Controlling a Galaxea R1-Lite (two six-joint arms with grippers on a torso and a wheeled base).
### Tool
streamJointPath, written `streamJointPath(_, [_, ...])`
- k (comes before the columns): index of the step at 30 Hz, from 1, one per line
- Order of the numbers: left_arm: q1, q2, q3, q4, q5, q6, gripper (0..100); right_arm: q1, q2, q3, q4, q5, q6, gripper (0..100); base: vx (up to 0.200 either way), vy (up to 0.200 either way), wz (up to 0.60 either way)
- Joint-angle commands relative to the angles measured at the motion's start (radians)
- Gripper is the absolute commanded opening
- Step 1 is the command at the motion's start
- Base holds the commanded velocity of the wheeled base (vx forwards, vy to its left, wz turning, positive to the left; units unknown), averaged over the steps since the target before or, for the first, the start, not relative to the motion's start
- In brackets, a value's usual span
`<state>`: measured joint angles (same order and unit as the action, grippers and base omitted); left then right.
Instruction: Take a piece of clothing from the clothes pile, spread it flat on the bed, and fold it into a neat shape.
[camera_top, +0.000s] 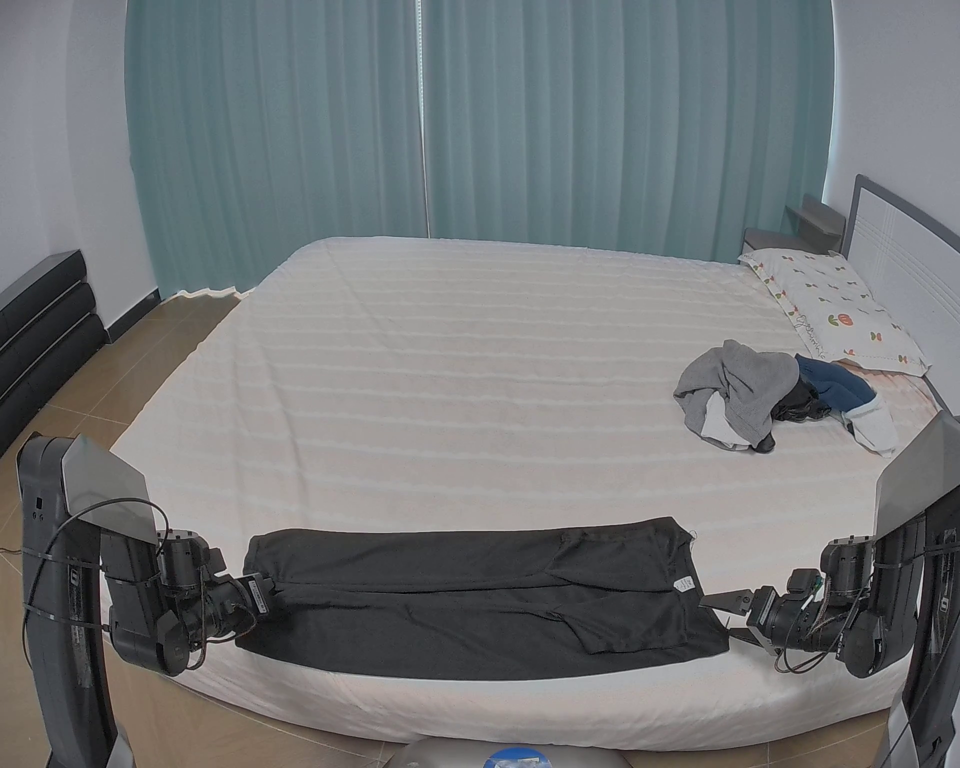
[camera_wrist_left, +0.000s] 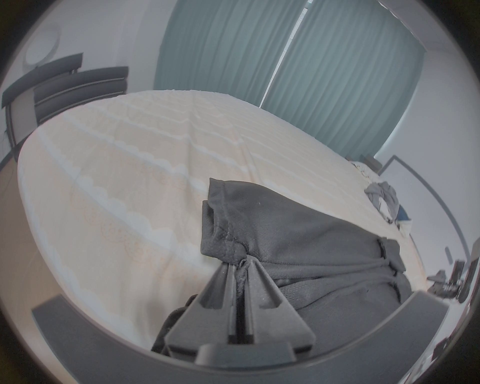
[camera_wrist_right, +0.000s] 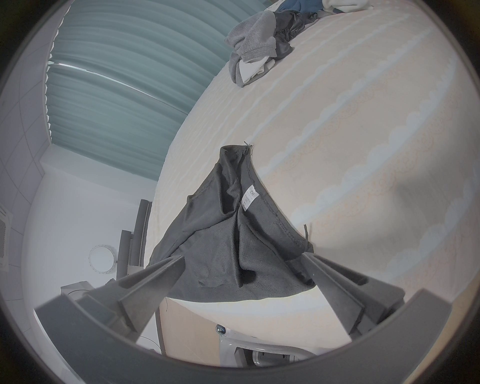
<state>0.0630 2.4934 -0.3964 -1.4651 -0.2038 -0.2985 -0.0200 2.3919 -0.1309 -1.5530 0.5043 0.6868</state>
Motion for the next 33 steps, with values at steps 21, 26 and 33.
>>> streamJointPath(21, [-0.049,-0.054,-0.01,0.0,0.007,-0.151,0,0.002,0.001,-0.001,-0.018,0.0,0.0,100,0.0,-0.086,0.0])
streamJointPath(26, [-0.066,-0.088,-0.009,0.0,0.007,-0.192,0,0.0,0.001,-0.001,-0.018,0.0,0.0,100,0.0,-0.2,0.0])
streamJointPath(33, [-0.074,-0.088,-0.01,0.0,0.009,-0.203,0,0.0,0.001,-0.001,-0.018,0.0,0.0,100,0.0,-0.029,0.0])
